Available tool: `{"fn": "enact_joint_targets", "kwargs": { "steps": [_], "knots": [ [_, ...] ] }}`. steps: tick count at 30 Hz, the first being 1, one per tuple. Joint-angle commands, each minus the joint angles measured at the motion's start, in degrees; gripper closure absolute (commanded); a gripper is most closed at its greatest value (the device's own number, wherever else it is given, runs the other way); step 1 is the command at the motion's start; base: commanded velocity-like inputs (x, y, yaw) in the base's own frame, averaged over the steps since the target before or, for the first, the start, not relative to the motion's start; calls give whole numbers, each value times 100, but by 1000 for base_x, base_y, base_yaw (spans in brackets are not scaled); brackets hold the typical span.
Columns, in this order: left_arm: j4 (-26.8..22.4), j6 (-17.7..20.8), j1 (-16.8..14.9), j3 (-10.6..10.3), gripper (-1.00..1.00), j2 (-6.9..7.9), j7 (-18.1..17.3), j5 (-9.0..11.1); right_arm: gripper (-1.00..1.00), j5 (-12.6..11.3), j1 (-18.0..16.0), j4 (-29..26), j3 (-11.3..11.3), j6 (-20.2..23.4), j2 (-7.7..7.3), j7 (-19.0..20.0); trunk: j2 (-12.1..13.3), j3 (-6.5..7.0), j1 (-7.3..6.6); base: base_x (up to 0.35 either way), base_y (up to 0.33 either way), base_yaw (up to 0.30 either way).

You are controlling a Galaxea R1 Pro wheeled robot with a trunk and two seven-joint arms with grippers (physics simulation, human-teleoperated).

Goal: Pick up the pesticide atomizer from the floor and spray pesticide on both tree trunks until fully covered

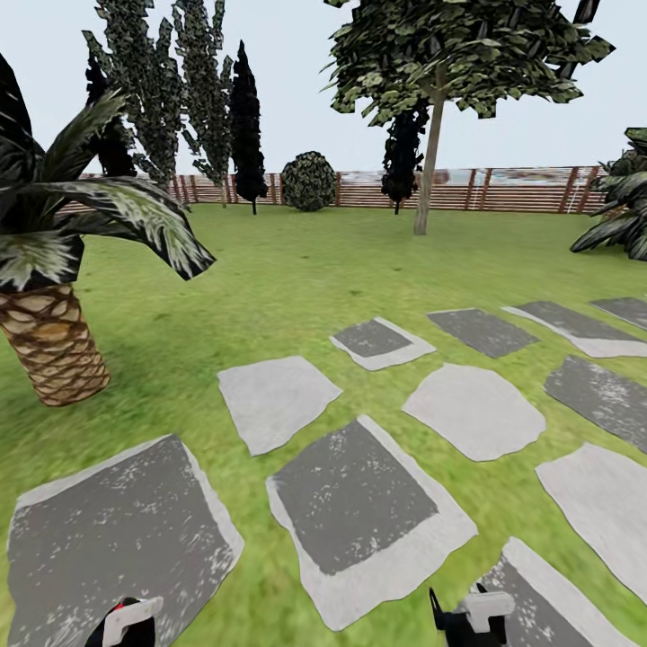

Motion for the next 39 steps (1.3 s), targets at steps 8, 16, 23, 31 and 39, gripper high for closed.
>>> {"fn": "enact_joint_targets", "kwargs": {
  "steps": [8, 16, 23, 31, 39],
  "knots": [
    [-1, 0, 0, 1, 100, 0, -1, -3, -100, 0, 0, 0, 2, 0, -3, 2, 0, 0, 0, 340, 0, 0],
    [-1, 0, 0, 6, 100, 0, -1, -6, -100, 1, 0, 0, 2, 3, -1, 1, 0, 0, 0, 340, 0, 0],
    [-1, 0, 0, 6, 100, 0, -1, -5, -100, 1, 0, 0, -2, 1, -9, 4, 0, 0, 0, 340, 0, -29],
    [-1, 0, 0, 7, 100, 0, -1, -5, -100, 0, 0, 0, 1, 0, -7, 4, 0, 0, 0, 340, 0, -213],
    [-1, 0, 0, 7, 100, 0, -1, -2, -100, 0, 0, 0, 1, 0, -3, 3, 0, 0, 0, 340, 0, -243]
  ]
}}
